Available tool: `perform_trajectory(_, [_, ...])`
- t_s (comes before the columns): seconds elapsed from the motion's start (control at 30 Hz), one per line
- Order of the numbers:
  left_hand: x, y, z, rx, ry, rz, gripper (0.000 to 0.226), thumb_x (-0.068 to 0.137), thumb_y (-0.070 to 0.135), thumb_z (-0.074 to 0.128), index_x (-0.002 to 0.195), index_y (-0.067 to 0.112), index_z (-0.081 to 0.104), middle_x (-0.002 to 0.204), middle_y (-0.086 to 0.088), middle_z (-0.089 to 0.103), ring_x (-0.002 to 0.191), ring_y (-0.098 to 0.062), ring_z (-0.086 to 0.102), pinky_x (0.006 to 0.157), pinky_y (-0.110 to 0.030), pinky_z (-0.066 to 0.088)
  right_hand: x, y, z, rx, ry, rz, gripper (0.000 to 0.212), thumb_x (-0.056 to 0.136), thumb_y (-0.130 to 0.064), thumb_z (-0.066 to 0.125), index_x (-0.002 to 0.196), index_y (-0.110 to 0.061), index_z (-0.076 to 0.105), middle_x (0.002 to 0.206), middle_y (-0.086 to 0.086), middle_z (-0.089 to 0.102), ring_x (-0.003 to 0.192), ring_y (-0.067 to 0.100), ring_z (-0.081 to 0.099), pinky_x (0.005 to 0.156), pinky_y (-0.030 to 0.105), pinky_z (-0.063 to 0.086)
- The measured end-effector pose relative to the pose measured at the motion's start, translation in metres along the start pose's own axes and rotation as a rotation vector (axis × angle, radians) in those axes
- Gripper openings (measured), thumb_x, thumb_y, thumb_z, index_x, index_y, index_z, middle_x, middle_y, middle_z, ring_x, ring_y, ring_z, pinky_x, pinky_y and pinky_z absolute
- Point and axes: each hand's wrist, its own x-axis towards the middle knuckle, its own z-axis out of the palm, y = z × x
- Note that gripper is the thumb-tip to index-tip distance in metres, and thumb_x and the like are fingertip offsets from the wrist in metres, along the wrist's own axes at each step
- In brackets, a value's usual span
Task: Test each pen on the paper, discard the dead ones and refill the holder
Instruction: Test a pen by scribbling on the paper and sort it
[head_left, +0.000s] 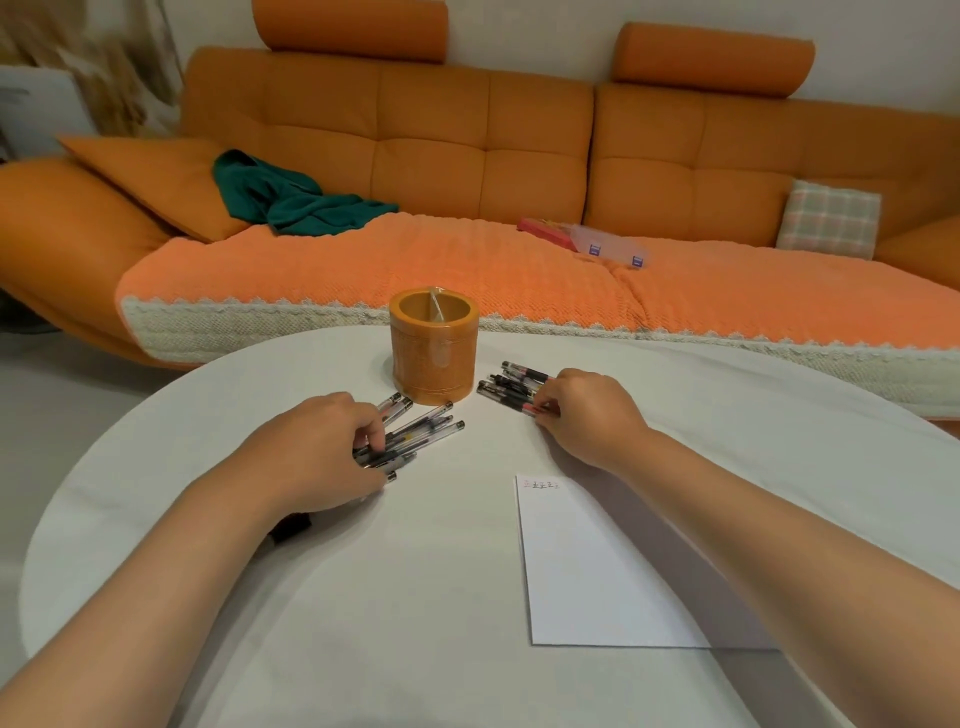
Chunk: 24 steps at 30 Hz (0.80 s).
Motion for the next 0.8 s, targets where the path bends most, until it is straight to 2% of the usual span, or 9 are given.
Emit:
perform_trajectory(0.07, [-0.005,-0.006,-0.004,0.02,-0.052,-0.033,0.026,0.07,0.047,0.075,0.087,0.039,0.056,0.094,0.015,0.052,0.087,-0.006,0.052,0.078,-0.031,0.049,0.002,-0.009,-0.003,-0.024,0.022,-0.015,0.022,0.093,-0.034,0.063,0.112,-0.024,0.07,0.103,0.004,0.064,0.091,0.031,0.062,0.071,0.035,0.043])
perform_trajectory(0.17, [-0.011,-0.014,-0.008,0.022,-0.12,-0.082,0.031,0.065,0.043,0.077,0.085,0.037,0.055,0.091,0.013,0.053,0.083,-0.007,0.053,0.074,-0.03,0.048,0.001,-0.037,-0.01,0.075,0.043,-0.089,0.022,0.09,-0.025,0.066,0.112,-0.023,0.069,0.105,0.001,0.064,0.093,0.026,0.062,0.072,0.034,0.047])
perform_trajectory(0.27, [-0.016,-0.019,-0.011,0.04,-0.165,-0.126,0.032,0.063,0.038,0.078,0.085,0.032,0.055,0.086,0.012,0.058,0.079,-0.008,0.056,0.07,-0.029,0.047,-0.002,-0.076,-0.016,0.216,-0.003,-0.269,0.02,0.089,-0.019,0.066,0.107,-0.024,0.072,0.102,-0.004,0.066,0.088,0.016,0.061,0.071,0.033,0.051])
perform_trajectory(0.37, [-0.019,-0.021,-0.011,0.057,-0.166,-0.134,0.025,0.065,0.036,0.078,0.082,0.032,0.06,0.083,0.013,0.06,0.079,-0.007,0.058,0.07,-0.028,0.049,-0.006,-0.107,-0.014,0.291,-0.09,-0.423,0.02,0.087,-0.018,0.07,0.105,-0.024,0.075,0.101,-0.006,0.069,0.088,0.012,0.061,0.071,0.026,0.048])
perform_trajectory(0.43, [-0.021,-0.021,-0.009,0.076,-0.148,-0.12,0.022,0.065,0.037,0.078,0.08,0.032,0.062,0.081,0.015,0.061,0.079,-0.006,0.058,0.066,-0.025,0.047,-0.009,-0.121,-0.011,0.294,-0.111,-0.49,0.019,0.085,-0.022,0.073,0.104,-0.024,0.076,0.101,-0.006,0.07,0.09,0.011,0.061,0.071,0.023,0.045])
perform_trajectory(0.6, [-0.024,-0.018,-0.007,0.075,-0.085,-0.078,0.021,0.066,0.039,0.077,0.08,0.032,0.063,0.08,0.015,0.062,0.079,-0.005,0.058,0.061,-0.025,0.04,-0.015,-0.131,-0.004,0.221,-0.073,-0.578,0.021,0.082,-0.038,0.075,0.1,-0.027,0.076,0.093,-0.005,0.071,0.09,0.016,0.062,0.075,0.033,0.049])
perform_trajectory(0.7, [-0.024,-0.016,-0.008,0.057,-0.084,-0.05,0.024,0.067,0.039,0.078,0.082,0.031,0.061,0.08,0.015,0.061,0.078,-0.005,0.056,0.06,-0.026,0.039,-0.016,-0.127,0.001,0.151,-0.077,-0.616,0.016,0.083,-0.039,0.074,0.095,-0.03,0.075,0.088,-0.009,0.071,0.087,0.015,0.062,0.076,0.035,0.049])
perform_trajectory(0.8, [-0.025,-0.013,-0.008,0.028,-0.112,-0.028,0.027,0.067,0.039,0.079,0.084,0.032,0.06,0.08,0.014,0.061,0.076,-0.004,0.056,0.062,-0.026,0.043,-0.02,-0.118,-0.001,0.124,-0.094,-0.616,0.01,0.085,-0.034,0.072,0.089,-0.026,0.076,0.085,-0.007,0.07,0.084,0.016,0.062,0.075,0.035,0.048])
